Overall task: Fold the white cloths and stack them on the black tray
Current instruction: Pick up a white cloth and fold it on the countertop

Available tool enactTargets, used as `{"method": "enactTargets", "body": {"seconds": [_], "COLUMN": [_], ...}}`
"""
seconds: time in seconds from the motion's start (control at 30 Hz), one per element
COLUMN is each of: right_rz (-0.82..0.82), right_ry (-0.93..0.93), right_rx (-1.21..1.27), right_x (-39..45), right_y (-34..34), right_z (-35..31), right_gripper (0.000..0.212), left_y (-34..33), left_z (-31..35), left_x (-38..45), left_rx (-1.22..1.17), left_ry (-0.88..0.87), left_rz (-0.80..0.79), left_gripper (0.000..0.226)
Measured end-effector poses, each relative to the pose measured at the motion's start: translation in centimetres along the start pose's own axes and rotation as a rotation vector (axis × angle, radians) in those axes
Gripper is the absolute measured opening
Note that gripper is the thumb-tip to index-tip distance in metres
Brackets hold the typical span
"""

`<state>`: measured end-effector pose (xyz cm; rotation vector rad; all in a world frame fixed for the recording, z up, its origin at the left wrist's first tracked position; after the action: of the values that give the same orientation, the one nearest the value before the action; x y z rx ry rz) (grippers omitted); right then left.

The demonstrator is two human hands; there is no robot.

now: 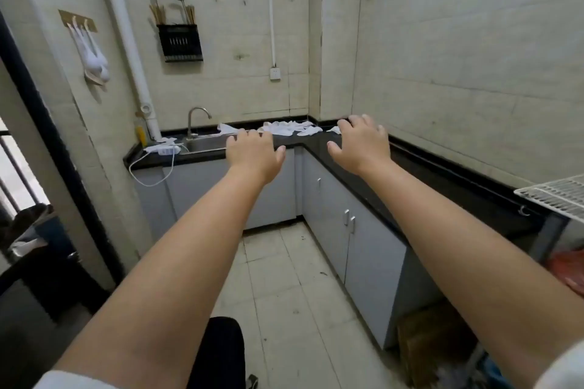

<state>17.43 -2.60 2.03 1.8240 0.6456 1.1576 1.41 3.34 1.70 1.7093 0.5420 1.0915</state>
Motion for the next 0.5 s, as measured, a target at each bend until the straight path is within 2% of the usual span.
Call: {"method": "enactTargets", "body": {"seconds": [0.07, 0.2, 0.37, 0.5], "right_rz": [-0.052, -0.173, -0.23, -0.22], "right_ry": [-0.028, -0.055, -0.037, 0.0], "right_rx": [-0.031, -0.034, -0.036, -0.011], "right_x": [-0.1, 0.6, 5.9, 14.3], "right_y": [-2.7, -9.8, -17.2, -22.4], "right_z": [0.2, 1.5, 2.6, 3.5], "right_gripper": [0.044, 0.04, 0.041, 0.04], "left_y": [-2.9, -10.1, -17.2, -22.5], "left_z": [0.3, 0.4, 0.3, 0.3], "left_x": [0.2, 1.3, 7.3, 15.9], "left_rx": [0.043, 0.048, 0.049, 0.057], "left_ry": [-0.024, -0.074, -0.084, -0.064], "left_rz": [-0.137, -0.299, -0.364, -0.384], "left_gripper": [0.05, 0.048, 0.046, 0.045]}}
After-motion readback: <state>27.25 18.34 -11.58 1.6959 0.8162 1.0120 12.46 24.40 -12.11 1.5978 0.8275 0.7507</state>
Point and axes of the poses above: each hand's wrist, its own x-axis towards the middle knuckle, its own y-axis out of the back of the hand, z = x × y, the point moved 4 cm from there along x, towards the middle knuckle, and after that the axes turned 9 degrees about -y, right-handed, at the moved point
